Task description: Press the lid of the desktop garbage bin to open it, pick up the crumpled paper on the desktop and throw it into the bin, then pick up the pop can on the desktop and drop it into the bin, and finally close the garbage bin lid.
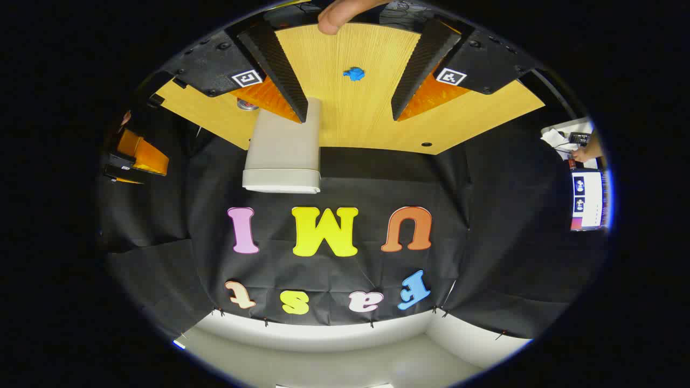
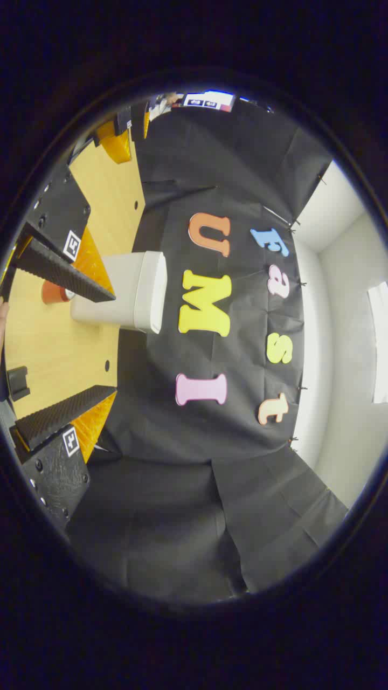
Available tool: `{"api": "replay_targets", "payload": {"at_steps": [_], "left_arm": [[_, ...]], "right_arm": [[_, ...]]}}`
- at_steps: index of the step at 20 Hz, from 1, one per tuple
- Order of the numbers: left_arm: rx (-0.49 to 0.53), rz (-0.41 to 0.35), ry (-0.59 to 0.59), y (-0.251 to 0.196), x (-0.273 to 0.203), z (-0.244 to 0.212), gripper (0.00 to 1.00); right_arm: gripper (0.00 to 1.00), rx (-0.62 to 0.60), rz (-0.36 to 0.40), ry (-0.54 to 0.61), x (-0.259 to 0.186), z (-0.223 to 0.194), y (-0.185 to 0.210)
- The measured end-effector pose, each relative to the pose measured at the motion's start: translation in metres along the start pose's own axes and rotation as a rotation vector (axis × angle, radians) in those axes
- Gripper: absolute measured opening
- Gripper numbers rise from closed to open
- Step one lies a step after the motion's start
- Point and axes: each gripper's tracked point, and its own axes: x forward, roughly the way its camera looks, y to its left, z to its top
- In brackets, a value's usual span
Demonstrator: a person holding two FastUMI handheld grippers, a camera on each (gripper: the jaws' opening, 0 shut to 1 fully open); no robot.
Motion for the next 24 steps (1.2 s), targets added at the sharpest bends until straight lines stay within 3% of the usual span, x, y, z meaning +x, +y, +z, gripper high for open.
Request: {"api": "replay_targets", "payload": {"at_steps": [2,5,18,24], "left_arm": [[0.017,0.010,-0.002,0.005,0.000,0.001,1.00],[0.021,0.038,-0.010,0.015,0.004,0.006,1.00],[0.024,0.001,0.016,0.020,0.011,-0.006,1.00],[0.026,0.022,0.029,0.027,0.014,-0.010,1.00]], "right_arm": [[0.92,0.032,0.001,0.025,0.004,-0.006,-0.002],[0.95,0.040,0.009,0.049,0.008,-0.010,-0.003],[0.95,-0.013,0.061,0.078,0.019,-0.024,0.031],[0.95,0.014,0.075,0.074,0.030,-0.020,0.042]]}}
